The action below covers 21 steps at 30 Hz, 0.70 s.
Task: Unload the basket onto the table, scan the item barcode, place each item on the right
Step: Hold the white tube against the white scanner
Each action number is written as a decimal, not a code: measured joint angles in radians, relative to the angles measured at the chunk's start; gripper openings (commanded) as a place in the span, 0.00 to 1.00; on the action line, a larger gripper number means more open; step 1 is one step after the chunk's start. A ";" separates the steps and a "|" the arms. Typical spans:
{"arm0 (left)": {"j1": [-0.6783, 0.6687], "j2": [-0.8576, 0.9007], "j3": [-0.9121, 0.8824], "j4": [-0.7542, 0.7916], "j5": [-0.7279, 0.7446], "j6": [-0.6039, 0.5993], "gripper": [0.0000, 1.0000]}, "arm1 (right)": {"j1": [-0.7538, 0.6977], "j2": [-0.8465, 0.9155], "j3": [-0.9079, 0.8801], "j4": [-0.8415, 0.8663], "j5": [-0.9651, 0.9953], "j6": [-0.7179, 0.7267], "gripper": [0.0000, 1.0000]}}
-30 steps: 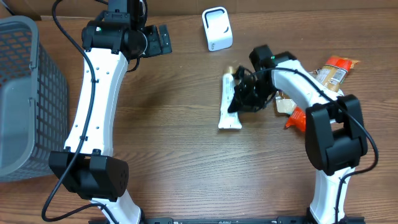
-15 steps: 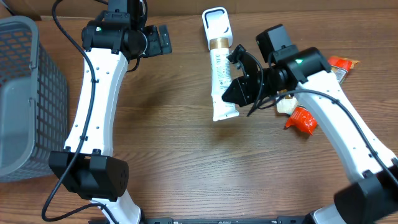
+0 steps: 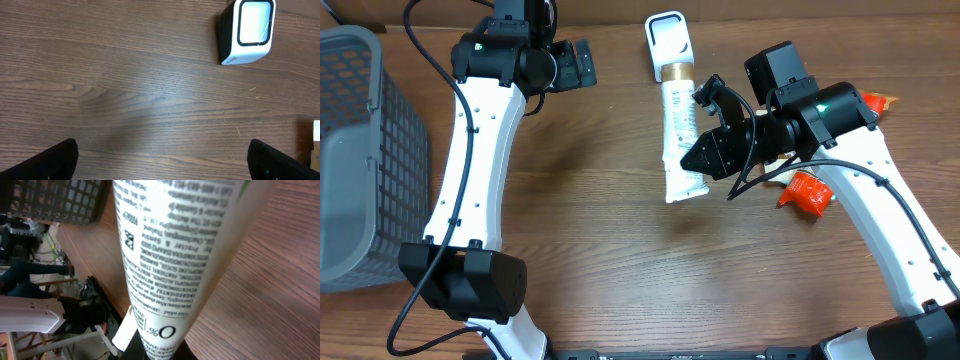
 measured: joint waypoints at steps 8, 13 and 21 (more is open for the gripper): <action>0.000 0.000 0.000 0.000 0.000 0.000 1.00 | 0.010 0.013 0.116 0.014 0.223 0.117 0.03; 0.000 0.000 0.000 0.000 0.000 0.000 1.00 | 0.054 0.083 0.269 0.095 0.575 0.121 0.04; 0.000 0.000 0.000 0.000 0.000 0.000 1.00 | 0.121 0.399 0.279 0.414 1.247 -0.116 0.04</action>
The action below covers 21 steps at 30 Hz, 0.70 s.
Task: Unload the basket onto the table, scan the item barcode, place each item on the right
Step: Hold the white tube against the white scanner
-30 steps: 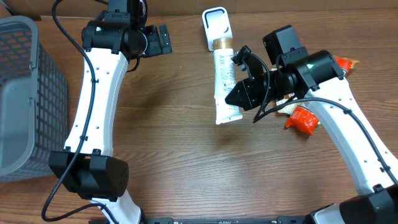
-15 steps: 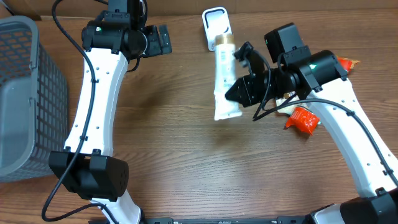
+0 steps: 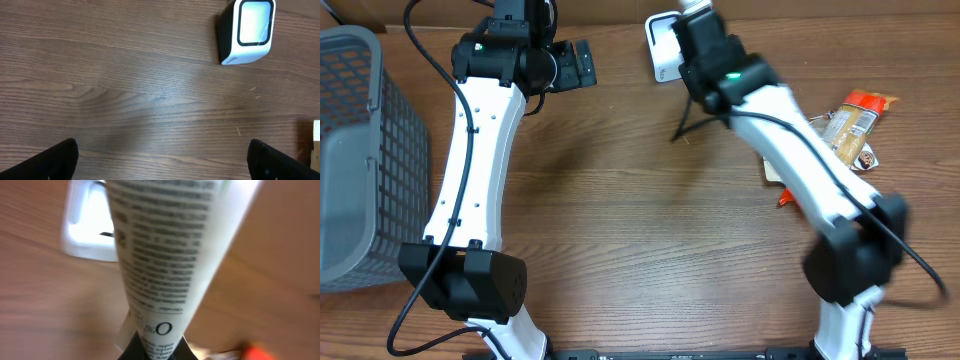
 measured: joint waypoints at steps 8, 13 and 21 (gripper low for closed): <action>0.000 0.000 0.000 0.000 0.000 0.000 1.00 | 0.003 0.209 -0.009 0.435 0.277 -0.459 0.04; 0.000 0.000 0.000 0.000 0.000 0.000 1.00 | 0.002 0.268 -0.009 0.696 0.328 -0.727 0.04; 0.000 0.000 0.000 0.000 0.000 0.000 0.99 | -0.006 0.398 -0.009 0.923 0.349 -0.959 0.04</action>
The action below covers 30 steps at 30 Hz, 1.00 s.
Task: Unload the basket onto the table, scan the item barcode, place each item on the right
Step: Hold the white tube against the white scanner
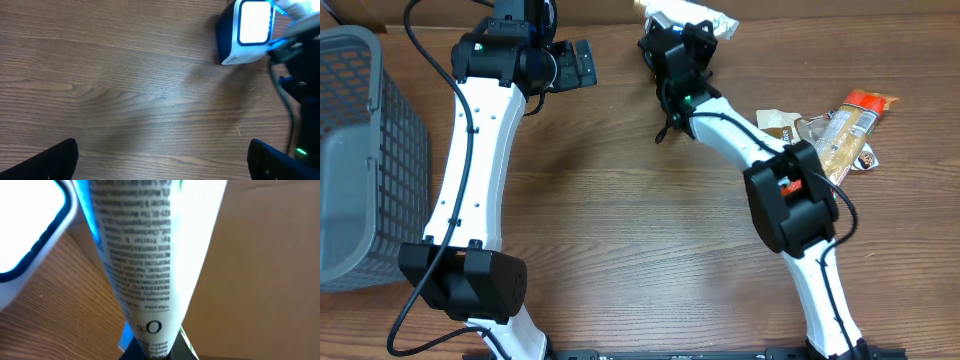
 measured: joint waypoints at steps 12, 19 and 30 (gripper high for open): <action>0.000 0.000 0.000 0.000 0.000 0.000 1.00 | -0.044 0.110 0.000 0.167 0.002 -0.141 0.04; 0.000 0.000 0.000 0.000 0.000 0.000 1.00 | -0.046 0.124 0.000 0.167 -0.003 -0.158 0.04; 0.000 0.000 0.000 0.000 0.000 0.000 1.00 | -0.042 0.125 0.000 0.255 0.015 -0.175 0.04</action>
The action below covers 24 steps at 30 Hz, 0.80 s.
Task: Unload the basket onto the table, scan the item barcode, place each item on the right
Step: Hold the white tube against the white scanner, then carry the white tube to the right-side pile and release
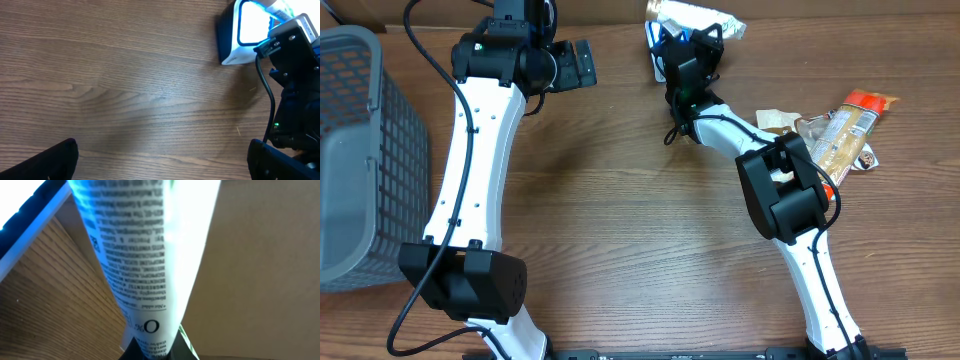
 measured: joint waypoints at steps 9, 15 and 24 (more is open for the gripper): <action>0.000 0.000 0.000 0.000 0.000 0.000 1.00 | 0.025 -0.041 0.000 -0.097 0.024 0.017 0.04; 0.000 0.000 0.000 0.000 0.001 0.000 1.00 | 0.071 -0.270 -0.002 -0.634 -0.026 0.254 0.04; 0.000 0.000 0.000 0.000 0.000 0.000 1.00 | 0.017 -0.776 0.010 -1.387 -0.718 1.042 0.04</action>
